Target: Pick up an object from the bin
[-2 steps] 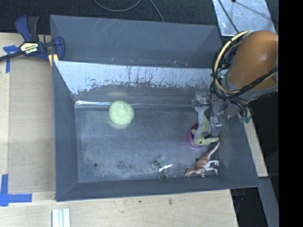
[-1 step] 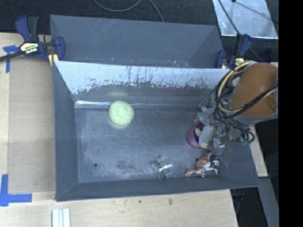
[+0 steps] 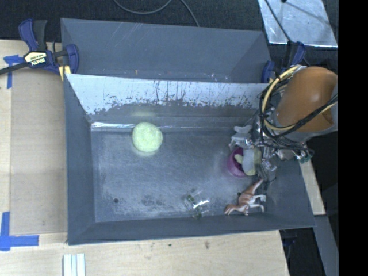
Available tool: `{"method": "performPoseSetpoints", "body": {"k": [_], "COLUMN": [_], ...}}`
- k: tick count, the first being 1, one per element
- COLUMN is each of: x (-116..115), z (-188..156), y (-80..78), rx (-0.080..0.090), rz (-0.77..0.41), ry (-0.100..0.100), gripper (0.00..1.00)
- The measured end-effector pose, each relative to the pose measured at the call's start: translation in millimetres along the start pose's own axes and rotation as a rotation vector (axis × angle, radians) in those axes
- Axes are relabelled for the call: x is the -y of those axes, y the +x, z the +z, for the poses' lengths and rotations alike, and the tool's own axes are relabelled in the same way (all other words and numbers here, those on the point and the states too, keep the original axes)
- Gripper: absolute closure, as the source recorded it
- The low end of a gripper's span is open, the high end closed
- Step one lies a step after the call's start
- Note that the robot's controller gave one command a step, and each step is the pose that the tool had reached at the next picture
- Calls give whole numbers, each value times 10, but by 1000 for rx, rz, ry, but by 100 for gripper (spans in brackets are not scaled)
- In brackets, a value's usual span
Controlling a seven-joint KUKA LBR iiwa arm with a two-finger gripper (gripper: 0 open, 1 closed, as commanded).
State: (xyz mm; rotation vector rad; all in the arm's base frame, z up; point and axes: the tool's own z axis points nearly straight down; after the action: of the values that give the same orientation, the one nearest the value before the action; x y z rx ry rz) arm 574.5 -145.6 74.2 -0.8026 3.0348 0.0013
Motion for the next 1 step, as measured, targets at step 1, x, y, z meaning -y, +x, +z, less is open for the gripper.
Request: {"method": "performPoseSetpoints", "body": {"k": [1], "x": [122], "z": [1], "y": [-218], "rx": [3], "rz": [-12], "ry": [-3], "gripper": [0]}}
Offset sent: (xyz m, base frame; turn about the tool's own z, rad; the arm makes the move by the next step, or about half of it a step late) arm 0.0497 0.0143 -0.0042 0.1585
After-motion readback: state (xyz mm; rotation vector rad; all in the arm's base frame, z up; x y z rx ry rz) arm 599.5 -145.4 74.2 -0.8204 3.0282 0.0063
